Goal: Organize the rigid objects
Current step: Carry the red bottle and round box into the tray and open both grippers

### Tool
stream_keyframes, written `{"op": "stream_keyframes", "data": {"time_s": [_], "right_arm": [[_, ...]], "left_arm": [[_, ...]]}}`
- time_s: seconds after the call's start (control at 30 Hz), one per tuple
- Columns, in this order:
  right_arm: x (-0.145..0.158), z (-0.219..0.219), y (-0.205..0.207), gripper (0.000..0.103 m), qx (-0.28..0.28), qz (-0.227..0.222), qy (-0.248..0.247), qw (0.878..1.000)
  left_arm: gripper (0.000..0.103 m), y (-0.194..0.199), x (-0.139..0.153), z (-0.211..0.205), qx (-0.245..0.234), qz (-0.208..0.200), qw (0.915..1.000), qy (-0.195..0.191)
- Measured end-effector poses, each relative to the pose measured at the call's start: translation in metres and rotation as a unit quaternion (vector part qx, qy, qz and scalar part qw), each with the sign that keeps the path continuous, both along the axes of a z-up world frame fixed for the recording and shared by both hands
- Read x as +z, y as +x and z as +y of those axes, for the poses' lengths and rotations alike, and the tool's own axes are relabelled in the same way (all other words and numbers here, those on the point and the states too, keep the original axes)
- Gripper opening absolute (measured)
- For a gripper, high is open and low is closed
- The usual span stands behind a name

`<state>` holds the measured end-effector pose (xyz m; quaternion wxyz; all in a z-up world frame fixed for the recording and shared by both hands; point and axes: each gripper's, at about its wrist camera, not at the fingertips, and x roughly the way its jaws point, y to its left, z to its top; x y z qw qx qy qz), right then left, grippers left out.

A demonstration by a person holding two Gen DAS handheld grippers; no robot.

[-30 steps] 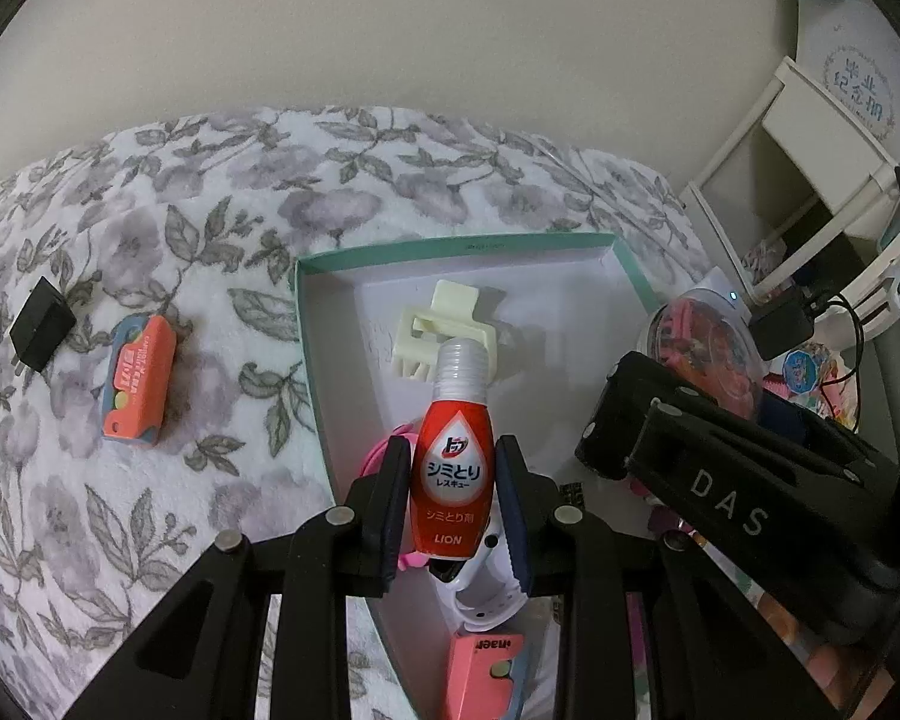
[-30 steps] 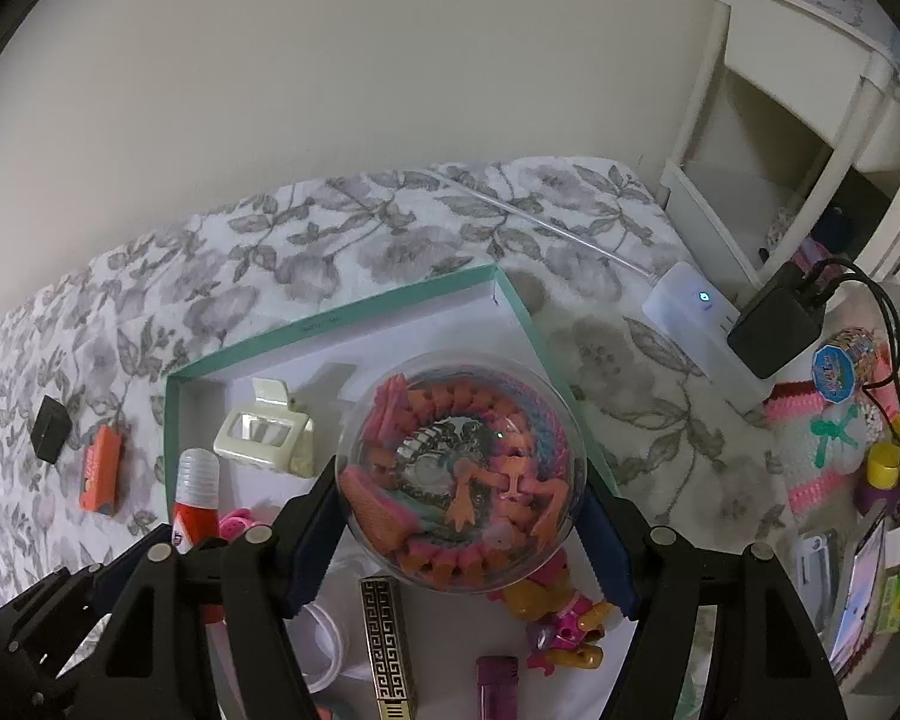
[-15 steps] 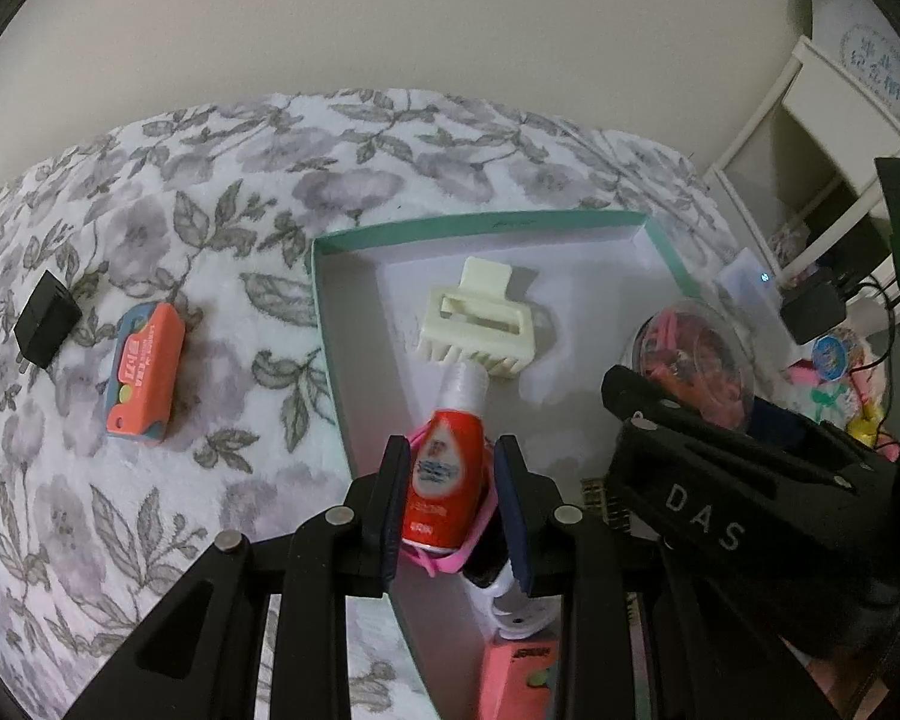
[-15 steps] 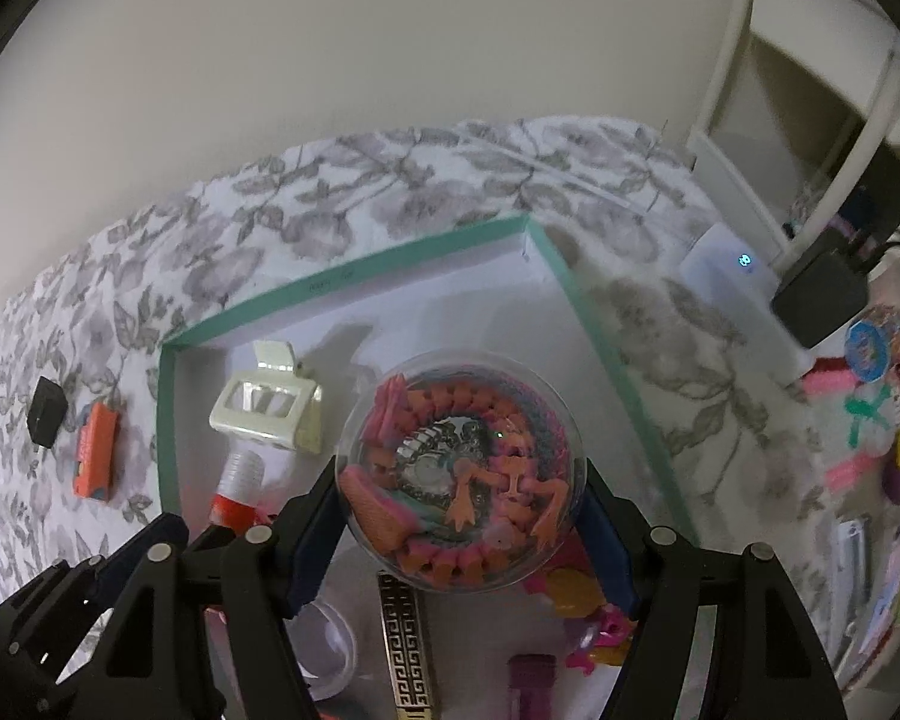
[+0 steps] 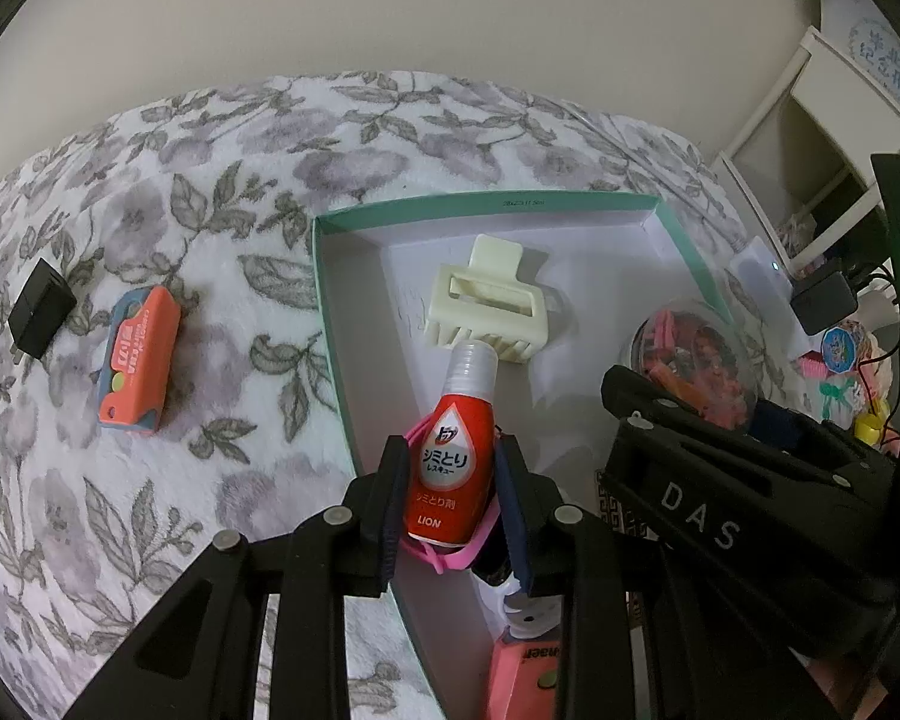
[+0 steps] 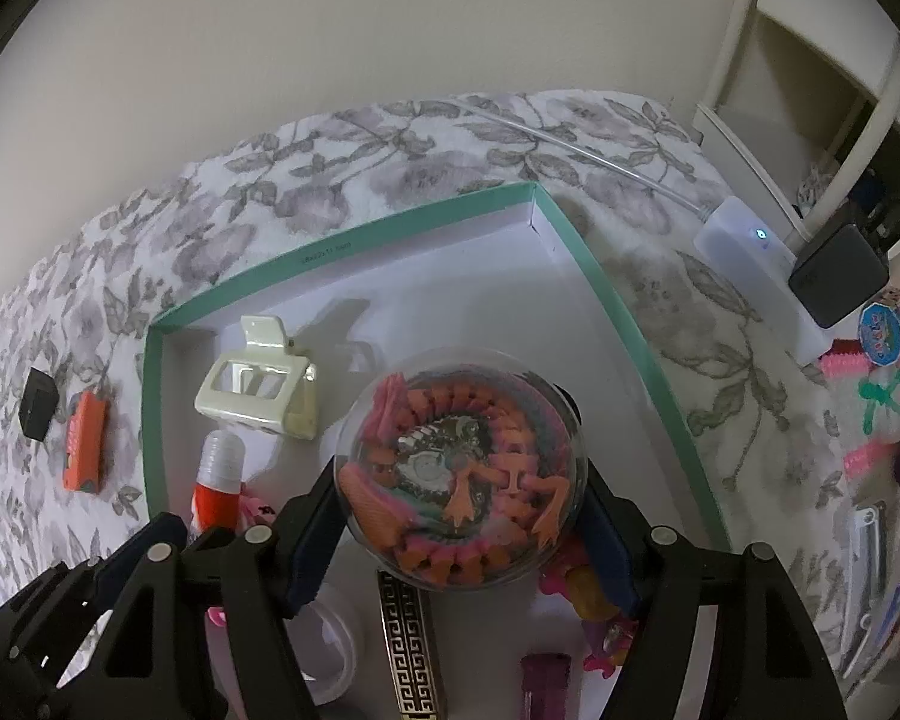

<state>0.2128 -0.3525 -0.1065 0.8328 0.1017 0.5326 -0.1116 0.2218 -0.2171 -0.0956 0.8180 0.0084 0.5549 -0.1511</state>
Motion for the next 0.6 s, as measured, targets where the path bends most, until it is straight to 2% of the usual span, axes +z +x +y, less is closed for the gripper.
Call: {"op": "stream_keyframes", "data": {"time_s": [0.07, 0.13, 0.2, 0.6], "right_arm": [[0.001, 0.0, 0.001, 0.075, 0.0, 0.002, -0.002, 1.0], [0.003, -0.001, 0.001, 0.076, 0.001, 0.006, -0.004, 1.0], [0.01, -0.001, 0.001, 0.078, 0.005, 0.0, -0.011, 1.0], [0.062, 0.001, -0.011, 0.079, 0.003, -0.059, -0.052, 0.997]], "left_arm": [[0.033, 0.001, 0.0, 0.0, 0.001, 0.0, 1.0, -0.001], [0.045, 0.001, 0.002, 0.001, 0.003, 0.001, 1.0, -0.002], [0.051, 0.002, 0.006, 0.003, 0.006, 0.001, 0.9999, -0.01], [0.052, 0.007, 0.035, 0.02, 0.026, -0.018, 0.9989, -0.034]]}}
